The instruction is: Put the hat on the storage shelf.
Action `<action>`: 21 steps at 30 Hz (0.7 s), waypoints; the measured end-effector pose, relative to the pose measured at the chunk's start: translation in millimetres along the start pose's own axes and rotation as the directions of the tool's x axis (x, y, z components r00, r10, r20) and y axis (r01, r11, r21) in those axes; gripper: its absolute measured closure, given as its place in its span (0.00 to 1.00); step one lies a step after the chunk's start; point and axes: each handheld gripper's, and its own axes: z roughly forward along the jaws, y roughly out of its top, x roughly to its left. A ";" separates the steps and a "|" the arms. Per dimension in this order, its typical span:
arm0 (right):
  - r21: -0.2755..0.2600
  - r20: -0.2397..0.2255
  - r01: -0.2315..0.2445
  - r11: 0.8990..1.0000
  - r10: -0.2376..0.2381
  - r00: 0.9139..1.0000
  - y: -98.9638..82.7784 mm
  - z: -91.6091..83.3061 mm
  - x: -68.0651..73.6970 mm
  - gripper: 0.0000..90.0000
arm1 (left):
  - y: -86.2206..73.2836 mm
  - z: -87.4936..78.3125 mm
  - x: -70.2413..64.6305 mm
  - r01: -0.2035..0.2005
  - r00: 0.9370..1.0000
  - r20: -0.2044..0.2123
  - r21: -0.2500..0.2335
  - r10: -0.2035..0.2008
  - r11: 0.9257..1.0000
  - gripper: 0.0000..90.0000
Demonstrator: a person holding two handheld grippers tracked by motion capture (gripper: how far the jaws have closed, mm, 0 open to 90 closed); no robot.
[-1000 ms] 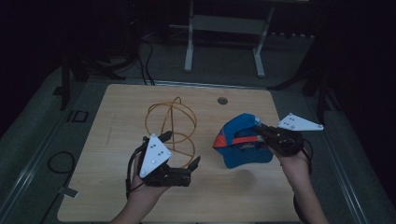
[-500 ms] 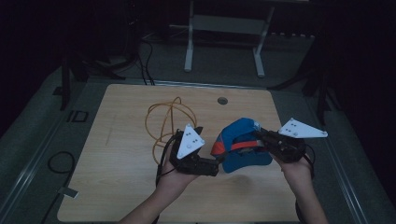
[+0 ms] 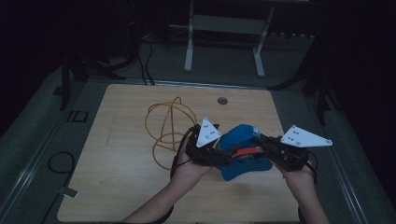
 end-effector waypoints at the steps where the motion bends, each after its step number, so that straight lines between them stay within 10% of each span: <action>1: -0.002 -0.002 0.002 1.000 -0.002 1.000 -0.1 -0.1 0.3 0.93 | 0.0 1.8 -0.6 -0.007 1.000 -0.004 0.010 0.007 1.000 0.22; 7: -0.004 -0.001 0.006 1.000 -0.006 1.000 -0.3 0.6 2.5 0.93 | 1.1 7.4 -2.2 -0.017 0.999 0.039 0.029 0.015 0.999 0.41; 15: 0.000 -0.011 0.008 1.000 -0.008 1.000 -4.4 3.1 6.7 0.93 | -0.7 10.1 -7.7 -0.059 0.998 0.004 0.061 0.059 0.996 0.97; 21: 0.002 -0.017 0.011 1.000 -0.011 1.000 -7.3 4.2 10.7 0.93 | 0.8 12.0 -8.3 -0.074 0.996 -0.033 0.081 0.077 0.994 0.99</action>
